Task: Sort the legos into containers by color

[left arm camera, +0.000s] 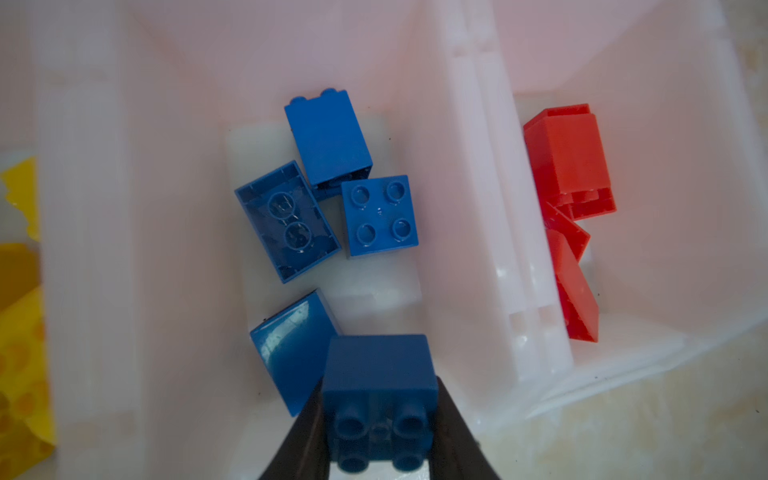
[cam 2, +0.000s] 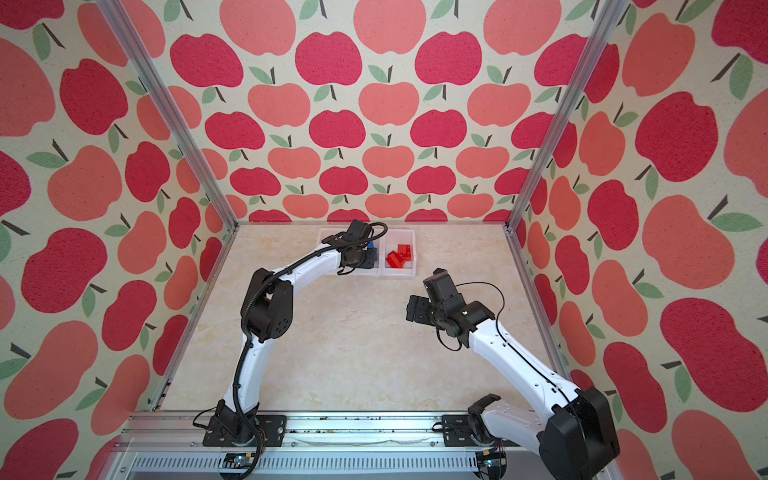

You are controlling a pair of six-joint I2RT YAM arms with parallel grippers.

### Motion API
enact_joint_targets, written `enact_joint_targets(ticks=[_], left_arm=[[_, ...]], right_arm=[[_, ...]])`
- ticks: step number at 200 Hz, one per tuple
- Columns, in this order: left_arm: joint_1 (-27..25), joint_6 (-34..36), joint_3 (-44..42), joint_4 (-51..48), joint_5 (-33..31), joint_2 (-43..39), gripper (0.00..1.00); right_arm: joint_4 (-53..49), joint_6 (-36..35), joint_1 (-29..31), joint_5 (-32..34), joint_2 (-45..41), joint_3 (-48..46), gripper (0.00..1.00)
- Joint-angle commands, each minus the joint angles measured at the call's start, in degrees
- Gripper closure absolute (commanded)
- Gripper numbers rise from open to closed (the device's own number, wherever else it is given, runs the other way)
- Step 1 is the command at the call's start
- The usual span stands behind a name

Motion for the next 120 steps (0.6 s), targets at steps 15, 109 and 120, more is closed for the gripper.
enact_joint_targets(ticks=[15, 109, 120], left_arm=[[0.1, 1.7, 1.5, 1.4, 0.9, 1.8, 0.77], [-1.0, 2.7, 0.6, 2.4, -1.9, -0.8, 0.27], [-1.2, 2.9, -0.2, 2.9, -2.3, -1.8, 0.26]], right_arm=[[-1.8, 0.9, -0.4, 0.8, -1.1, -0.6, 0.1], [-1.9, 0.7, -0.7, 0.6, -1.4, -0.5, 0.1], [-1.9, 0.7, -0.7, 0.6, -1.5, -0.5, 0.1]])
